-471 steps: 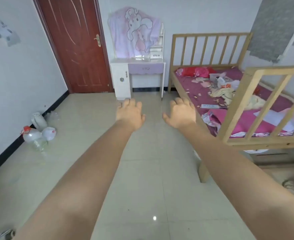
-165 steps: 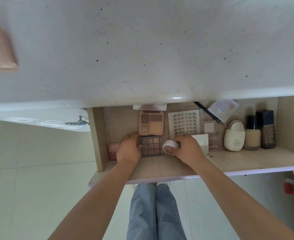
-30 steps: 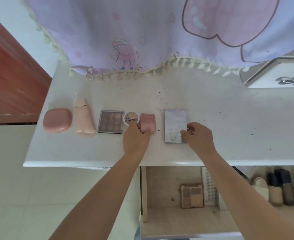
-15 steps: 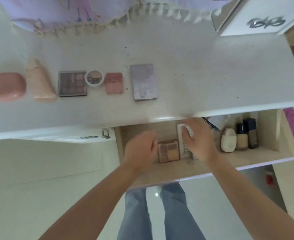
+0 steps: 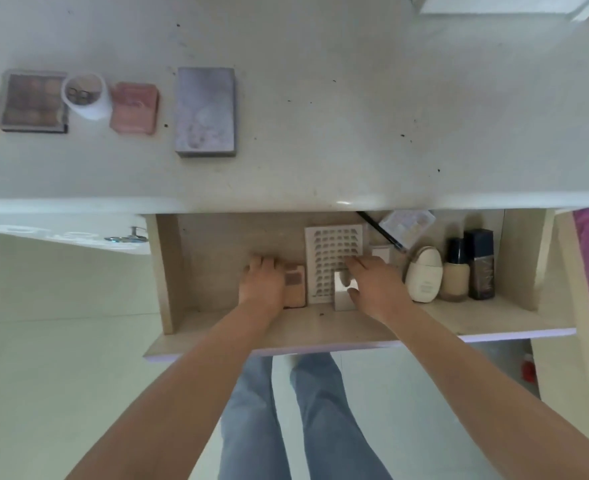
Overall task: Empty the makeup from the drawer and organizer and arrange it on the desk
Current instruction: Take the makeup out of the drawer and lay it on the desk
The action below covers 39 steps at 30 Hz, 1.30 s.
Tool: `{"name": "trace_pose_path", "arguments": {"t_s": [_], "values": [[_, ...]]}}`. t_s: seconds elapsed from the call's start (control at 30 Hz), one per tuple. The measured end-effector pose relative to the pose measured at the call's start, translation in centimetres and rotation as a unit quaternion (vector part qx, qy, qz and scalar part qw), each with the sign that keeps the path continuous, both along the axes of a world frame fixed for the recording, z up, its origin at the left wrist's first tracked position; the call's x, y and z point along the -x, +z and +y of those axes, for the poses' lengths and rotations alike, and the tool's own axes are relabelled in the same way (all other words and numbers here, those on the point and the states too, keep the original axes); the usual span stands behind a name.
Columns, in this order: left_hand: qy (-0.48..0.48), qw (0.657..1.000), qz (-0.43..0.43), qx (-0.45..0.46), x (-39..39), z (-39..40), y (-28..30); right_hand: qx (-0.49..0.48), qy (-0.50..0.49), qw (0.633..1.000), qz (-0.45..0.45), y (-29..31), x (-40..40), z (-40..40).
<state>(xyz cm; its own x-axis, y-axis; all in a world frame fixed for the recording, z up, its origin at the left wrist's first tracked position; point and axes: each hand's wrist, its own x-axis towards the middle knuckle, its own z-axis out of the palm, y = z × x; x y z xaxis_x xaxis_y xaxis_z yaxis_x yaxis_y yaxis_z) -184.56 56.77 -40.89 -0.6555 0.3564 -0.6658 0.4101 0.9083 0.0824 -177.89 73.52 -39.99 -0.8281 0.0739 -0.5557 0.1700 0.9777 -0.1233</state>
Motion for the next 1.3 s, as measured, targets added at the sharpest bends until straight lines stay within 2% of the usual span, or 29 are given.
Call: {"name": "trace_pose_path", "arguments": {"t_s": [0.13, 0.23, 0.33, 0.43, 0.5, 0.57, 0.67, 0.73, 0.8, 0.87, 0.93, 1.1, 1.2, 1.3], "values": [[-0.03, 0.999, 0.017, 0.031, 0.6, 0.0, 0.3, -0.012, 0.042, 0.999, 0.015, -0.4, 0.1, 0.2], [-0.051, 0.998, -0.008, 0.029, 0.7, -0.6, 0.6, -0.011, 0.057, 0.998, -0.004, -0.2, 0.8, 0.6], [-0.055, 0.998, -0.042, 0.011, 0.7, -1.6, 1.9, 0.032, 0.088, 0.995, -0.019, 0.9, 1.1, 0.9], [-0.025, 0.997, -0.051, -0.058, 0.8, -2.6, 5.0, 0.112, 0.049, 0.992, -0.029, 3.6, 1.3, 1.2], [0.063, 0.985, -0.042, -0.153, 1.1, -3.2, 7.7, 0.17, -0.008, 0.985, -0.013, 6.5, 2.0, 1.3], [0.193, 0.95, -0.021, -0.244, 1.7, -3.6, 10.2, 0.222, -0.082, 0.971, 0.027, 9.8, 2.9, 1.4], [0.373, 0.853, 0.013, -0.364, 3.4, -3.6, 13.7, 0.288, -0.214, 0.925, 0.124, 14.0, 4.6, 1.9], [0.415, 0.811, 0.044, -0.41, 5.3, -3.2, 15.2, 0.322, -0.285, 0.88, 0.204, 15.6, 6.3, 2.4], [0.418, 0.8, 0.08, -0.423, 7.6, -2.2, 16.0, 0.345, -0.343, 0.834, 0.259, 16.0, 8.6, 3.0], [0.409, 0.805, 0.1, -0.418, 9.8, -0.8, 16.0, 0.366, -0.394, 0.797, 0.273, 15.5, 11.2, 3.5], [0.395, 0.822, 0.107, -0.396, 11.4, 0.7, 15.7, 0.381, -0.424, 0.778, 0.263, 14.7, 13.5, 4.0], [0.355, 0.871, 0.092, -0.328, 13.8, 2.7, 14.2, 0.335, -0.438, 0.801, 0.231, 13.1, 16.1, 4.6], [0.281, 0.921, 0.105, -0.248, 14.2, 2.6, 13.3, 0.309, -0.45, 0.81, 0.213, 12.3, 16.4, 5.0], [0.235, 0.946, 0.103, -0.198, 14.5, 3.1, 13.0, 0.271, -0.429, 0.835, 0.212, 11.5, 16.2, 5.1]]}}
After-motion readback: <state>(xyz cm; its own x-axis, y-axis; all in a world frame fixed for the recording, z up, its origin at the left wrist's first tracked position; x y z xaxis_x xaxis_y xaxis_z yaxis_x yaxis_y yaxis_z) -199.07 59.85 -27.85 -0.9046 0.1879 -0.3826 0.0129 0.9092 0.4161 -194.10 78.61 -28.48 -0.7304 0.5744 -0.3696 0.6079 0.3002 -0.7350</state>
